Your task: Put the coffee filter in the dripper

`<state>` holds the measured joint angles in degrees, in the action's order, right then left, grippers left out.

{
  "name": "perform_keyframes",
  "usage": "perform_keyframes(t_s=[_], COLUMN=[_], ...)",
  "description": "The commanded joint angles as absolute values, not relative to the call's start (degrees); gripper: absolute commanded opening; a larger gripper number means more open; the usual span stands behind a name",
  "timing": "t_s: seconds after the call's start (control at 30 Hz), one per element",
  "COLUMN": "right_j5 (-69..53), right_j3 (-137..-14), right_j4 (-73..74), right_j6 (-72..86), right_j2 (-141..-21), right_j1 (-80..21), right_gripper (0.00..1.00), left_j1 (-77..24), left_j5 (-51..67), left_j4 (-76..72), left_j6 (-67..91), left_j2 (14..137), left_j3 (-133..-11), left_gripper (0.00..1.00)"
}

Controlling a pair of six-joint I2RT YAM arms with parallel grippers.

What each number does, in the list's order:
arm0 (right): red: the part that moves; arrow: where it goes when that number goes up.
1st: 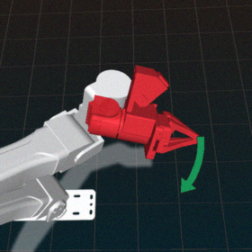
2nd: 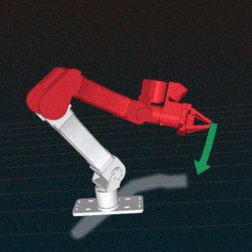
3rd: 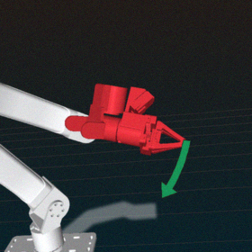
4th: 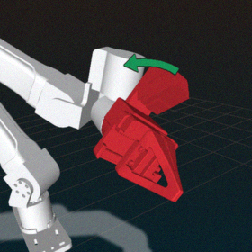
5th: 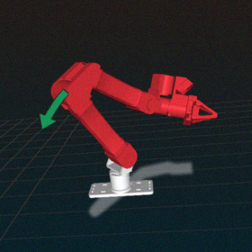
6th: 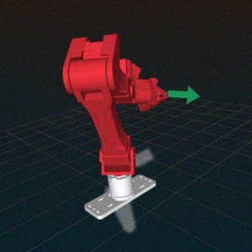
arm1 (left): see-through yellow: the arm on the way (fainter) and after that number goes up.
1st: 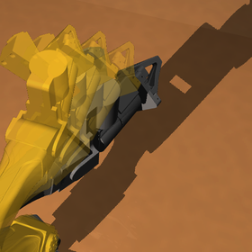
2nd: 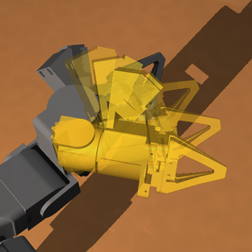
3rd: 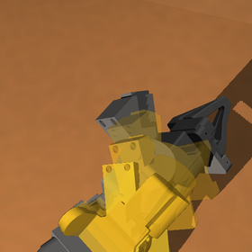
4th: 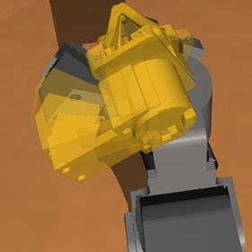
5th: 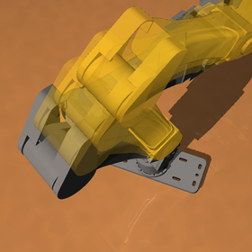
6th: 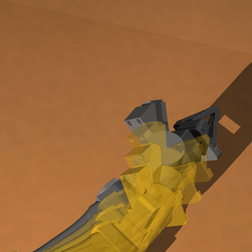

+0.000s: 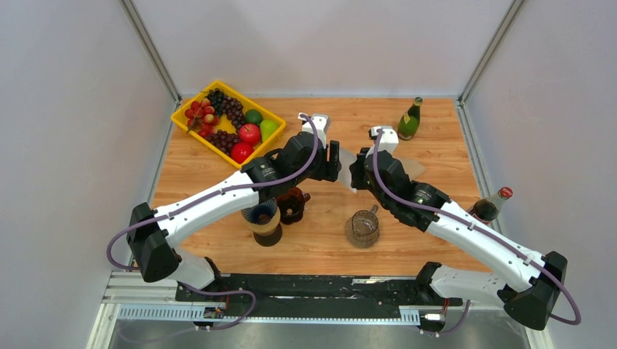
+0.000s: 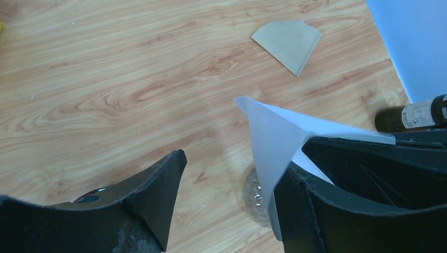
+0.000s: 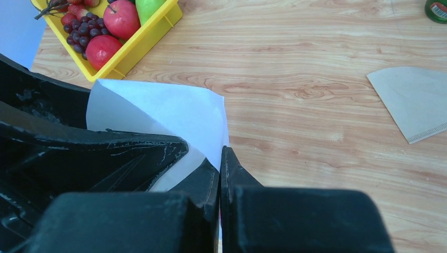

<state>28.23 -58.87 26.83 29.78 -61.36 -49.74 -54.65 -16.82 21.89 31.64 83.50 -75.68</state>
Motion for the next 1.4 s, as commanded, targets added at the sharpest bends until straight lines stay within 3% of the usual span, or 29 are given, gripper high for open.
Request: perform_keyframes(t_s=[0.0, 0.33, 0.53, 0.83, 1.03, 1.17, 1.37], right_j5=[29.28, 31.64, 34.4, 35.54, 30.02, 25.9, 26.0], right_j3=[-60.19, -60.28, -60.21, -61.01, -61.09, -61.35, -60.76], right_j4=[24.44, 26.05, 27.54, 29.46, 29.05, 28.07, 27.31], right_j6=[31.88, 31.12, 31.44, 30.85, 28.79, 27.28, 27.12], right_j2=[-60.72, -61.6, -61.11, -61.0, -61.54, -61.92, -59.31], right_j1=[-49.33, -48.59, -48.32, -48.24, -48.18, -48.21, -48.17], right_gripper=[0.0, 0.0, 0.0, 0.01, 0.11, 0.21, 0.76], left_j1=[-54.87, -54.84, -54.86, -54.84, -54.91, -54.86, -54.28], left_j5=[-15.98, -21.02, -22.35, -23.22, -23.39, -23.92, -27.21], left_j4=[22.07, 25.61, 28.21, 29.46, 28.29, 27.54, 29.62], left_j6=[30.72, 31.63, 31.8, 32.48, 33.5, 34.36, 33.86], left_j2=[83.5, 83.62, 83.48, 82.28, 82.37, 82.83, 85.0], left_j3=[-76.47, -76.81, -76.8, -76.53, -77.3, -78.03, -81.89], left_gripper=[0.69, 0.3, 0.23, 0.22, 0.14, 0.08, 0.05])
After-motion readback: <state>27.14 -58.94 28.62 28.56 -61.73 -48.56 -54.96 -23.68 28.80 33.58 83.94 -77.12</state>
